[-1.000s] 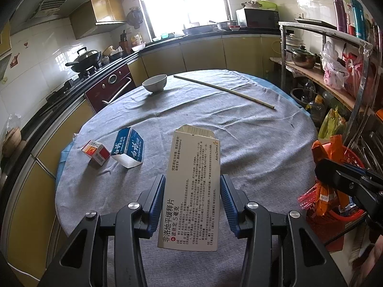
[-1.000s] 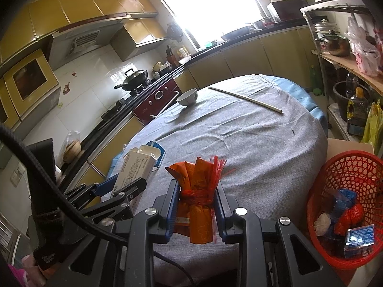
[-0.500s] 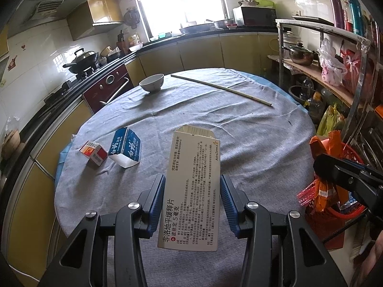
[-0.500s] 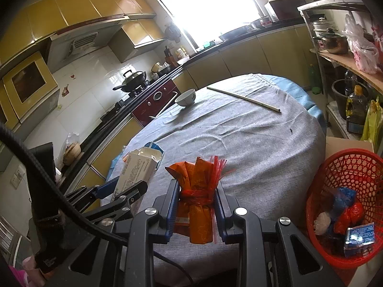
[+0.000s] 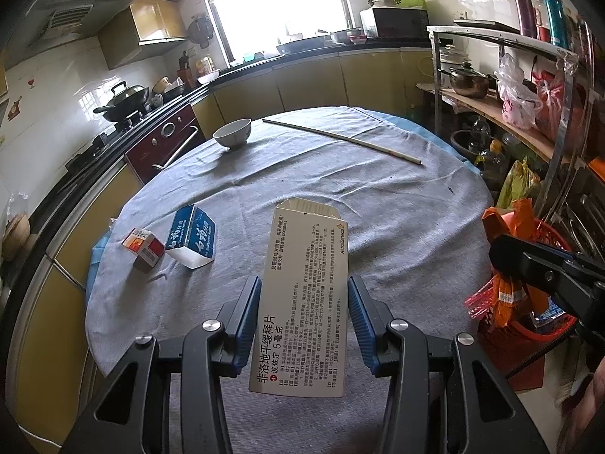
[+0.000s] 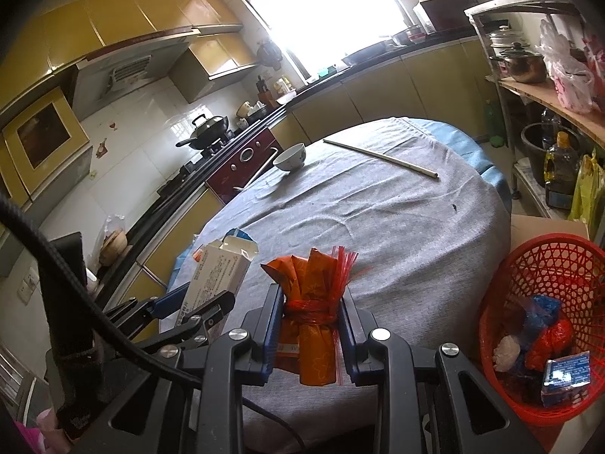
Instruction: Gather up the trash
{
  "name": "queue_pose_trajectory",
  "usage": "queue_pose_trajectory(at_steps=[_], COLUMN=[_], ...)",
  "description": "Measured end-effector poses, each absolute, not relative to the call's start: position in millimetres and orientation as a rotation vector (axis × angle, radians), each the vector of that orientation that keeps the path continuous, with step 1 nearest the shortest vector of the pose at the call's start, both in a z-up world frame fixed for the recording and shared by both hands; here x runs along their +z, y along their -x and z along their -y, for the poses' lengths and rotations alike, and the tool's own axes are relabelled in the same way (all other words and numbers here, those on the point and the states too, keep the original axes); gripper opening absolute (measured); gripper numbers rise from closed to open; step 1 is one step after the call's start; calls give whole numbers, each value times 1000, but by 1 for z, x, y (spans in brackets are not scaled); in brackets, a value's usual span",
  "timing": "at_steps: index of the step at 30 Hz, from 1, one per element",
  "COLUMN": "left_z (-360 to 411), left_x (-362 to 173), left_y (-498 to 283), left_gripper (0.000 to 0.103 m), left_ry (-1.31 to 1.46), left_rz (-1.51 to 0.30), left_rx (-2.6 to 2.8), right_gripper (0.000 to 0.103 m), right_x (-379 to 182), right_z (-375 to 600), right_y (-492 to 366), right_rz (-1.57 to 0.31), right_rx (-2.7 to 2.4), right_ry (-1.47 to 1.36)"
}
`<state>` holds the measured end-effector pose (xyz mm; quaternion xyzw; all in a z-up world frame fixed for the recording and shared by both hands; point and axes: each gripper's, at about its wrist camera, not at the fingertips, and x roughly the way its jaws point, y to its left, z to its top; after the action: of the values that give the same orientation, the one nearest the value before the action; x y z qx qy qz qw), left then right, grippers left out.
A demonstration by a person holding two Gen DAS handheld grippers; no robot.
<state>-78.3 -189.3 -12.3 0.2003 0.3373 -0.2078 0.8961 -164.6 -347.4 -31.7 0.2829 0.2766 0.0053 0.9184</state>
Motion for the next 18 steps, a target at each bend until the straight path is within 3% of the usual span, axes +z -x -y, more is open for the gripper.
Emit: queue_pose_trajectory(at_steps=[18], left_z=[198], left_x=[-15], left_y=[83], left_gripper=[48], left_ry=[-437], left_rz=[-699], left_rx=[-440], right_gripper=[30], right_x=[-37], right_z=[357], right_y=[166], right_rz=[-568], right_rx=[-3], right_ry=[-607])
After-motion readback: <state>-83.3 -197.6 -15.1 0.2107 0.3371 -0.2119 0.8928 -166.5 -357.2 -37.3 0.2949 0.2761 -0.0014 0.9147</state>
